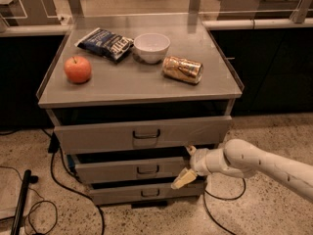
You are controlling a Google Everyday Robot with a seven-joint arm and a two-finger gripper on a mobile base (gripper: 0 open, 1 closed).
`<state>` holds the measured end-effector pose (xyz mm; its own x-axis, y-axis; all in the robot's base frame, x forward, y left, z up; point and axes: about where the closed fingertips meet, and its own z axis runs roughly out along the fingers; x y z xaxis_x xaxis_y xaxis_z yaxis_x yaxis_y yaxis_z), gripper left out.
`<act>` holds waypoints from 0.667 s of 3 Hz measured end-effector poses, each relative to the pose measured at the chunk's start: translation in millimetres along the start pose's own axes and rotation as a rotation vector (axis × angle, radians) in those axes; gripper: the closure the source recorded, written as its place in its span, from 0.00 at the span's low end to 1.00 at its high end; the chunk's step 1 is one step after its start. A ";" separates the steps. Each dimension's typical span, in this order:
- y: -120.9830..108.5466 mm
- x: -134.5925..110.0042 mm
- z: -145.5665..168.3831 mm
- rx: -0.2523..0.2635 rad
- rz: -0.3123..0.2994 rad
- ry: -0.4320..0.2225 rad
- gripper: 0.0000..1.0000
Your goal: Open middle drawer
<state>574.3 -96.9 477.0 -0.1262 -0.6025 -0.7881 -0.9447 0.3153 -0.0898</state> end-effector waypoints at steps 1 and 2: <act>4.2 3.7 8.9 -0.011 0.007 0.005 0.00; 10.2 8.3 18.6 -0.023 0.015 0.012 0.00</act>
Offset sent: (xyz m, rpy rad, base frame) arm -0.0080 0.0146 -0.0293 -0.0101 0.0440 0.0053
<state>569.2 -85.0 458.2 -0.1441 -0.6066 -0.7818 -0.9493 0.3078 -0.0638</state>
